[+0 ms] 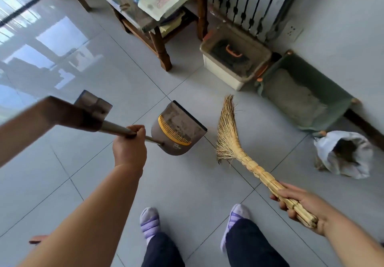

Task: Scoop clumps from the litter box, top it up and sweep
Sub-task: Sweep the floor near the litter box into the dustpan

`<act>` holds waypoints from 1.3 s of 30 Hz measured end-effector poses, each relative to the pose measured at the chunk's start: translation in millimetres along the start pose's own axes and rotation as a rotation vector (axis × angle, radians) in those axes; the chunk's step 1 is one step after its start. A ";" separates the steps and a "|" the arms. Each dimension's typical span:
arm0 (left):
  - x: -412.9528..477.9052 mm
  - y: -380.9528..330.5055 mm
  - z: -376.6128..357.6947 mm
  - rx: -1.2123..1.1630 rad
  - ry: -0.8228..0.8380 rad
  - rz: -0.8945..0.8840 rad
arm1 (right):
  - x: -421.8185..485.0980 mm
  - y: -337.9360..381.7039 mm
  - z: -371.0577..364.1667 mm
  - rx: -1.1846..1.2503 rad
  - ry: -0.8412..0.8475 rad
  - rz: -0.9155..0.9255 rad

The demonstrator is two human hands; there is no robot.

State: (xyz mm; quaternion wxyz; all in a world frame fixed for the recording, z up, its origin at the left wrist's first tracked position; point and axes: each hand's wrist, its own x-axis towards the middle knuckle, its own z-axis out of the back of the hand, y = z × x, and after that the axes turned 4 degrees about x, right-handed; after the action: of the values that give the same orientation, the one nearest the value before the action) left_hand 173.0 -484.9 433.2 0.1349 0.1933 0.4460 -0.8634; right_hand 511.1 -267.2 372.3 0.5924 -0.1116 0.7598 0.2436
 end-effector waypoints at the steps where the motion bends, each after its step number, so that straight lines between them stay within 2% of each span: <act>1: 4.7 -0.1 -0.5 0.013 0.028 -0.013 | -4.2 -8.4 -4.3 0.027 -0.025 0.016; 10: 64.2 12.1 21.3 0.279 0.356 -0.164 | -27.2 -135.9 -101.2 0.274 -0.259 0.132; 16: 94.7 15.8 25.6 0.351 0.479 -0.209 | -21.9 -206.0 -172.2 0.501 -0.409 0.052; 23: 120.4 18.0 27.6 0.377 0.556 -0.243 | 19.4 -235.4 -232.2 0.975 -0.533 -0.119; 25: 128.3 17.7 30.0 0.368 0.559 -0.251 | 41.9 -230.3 -248.4 1.131 -0.509 -0.112; 30: 141.1 13.8 33.2 0.344 0.526 -0.294 | 91.6 -170.3 -297.8 1.285 -0.267 -0.018; 39: 148.3 -4.7 35.0 0.311 0.425 -0.323 | 116.0 -70.0 -319.2 1.199 -0.123 0.161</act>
State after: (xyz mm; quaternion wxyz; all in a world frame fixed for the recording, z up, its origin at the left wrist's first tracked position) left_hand 31.8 -520.0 387.7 -0.1317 0.3147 0.3515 -0.8718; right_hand 241.5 -473.7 302.2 0.5744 0.3136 0.7352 -0.1765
